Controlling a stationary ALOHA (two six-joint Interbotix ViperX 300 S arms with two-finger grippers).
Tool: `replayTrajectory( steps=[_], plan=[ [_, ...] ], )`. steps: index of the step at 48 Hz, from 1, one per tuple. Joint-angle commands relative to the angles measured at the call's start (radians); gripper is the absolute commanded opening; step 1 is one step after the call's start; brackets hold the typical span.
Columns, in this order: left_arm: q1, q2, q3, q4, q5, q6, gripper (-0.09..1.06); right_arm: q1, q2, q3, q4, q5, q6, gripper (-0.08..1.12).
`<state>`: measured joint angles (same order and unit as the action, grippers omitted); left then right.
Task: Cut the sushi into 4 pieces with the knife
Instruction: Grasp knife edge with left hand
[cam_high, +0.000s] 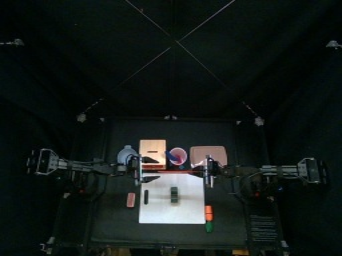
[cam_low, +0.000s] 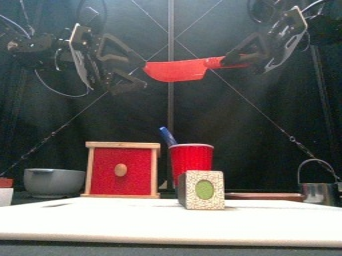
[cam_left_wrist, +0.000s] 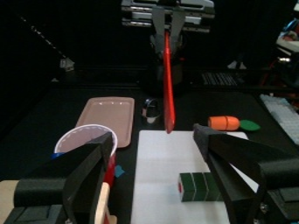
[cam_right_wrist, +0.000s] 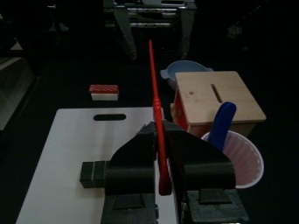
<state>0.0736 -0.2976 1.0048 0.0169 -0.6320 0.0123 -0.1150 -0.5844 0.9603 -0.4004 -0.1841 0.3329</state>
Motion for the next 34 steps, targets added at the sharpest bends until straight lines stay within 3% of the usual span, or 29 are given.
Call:
replayTrajectory(
  steps=[1,11,24,34],
  plan=[
    [0.000,0.009,-0.034,-0.005,-0.038,0.002,1.02,-0.002,-0.006,-0.011,0.003,-0.012,0.000,0.16],
    [0.000,0.011,-0.034,-0.005,-0.089,0.003,0.99,-0.008,0.000,-0.012,0.003,-0.015,0.000,0.16],
    [0.000,0.041,-0.046,-0.003,-0.094,0.002,0.88,-0.008,0.018,-0.021,0.003,-0.017,-0.003,0.16],
    [0.000,0.069,-0.061,-0.002,-0.094,0.003,0.87,-0.011,0.031,-0.026,0.003,-0.017,-0.005,0.16]
  ],
)
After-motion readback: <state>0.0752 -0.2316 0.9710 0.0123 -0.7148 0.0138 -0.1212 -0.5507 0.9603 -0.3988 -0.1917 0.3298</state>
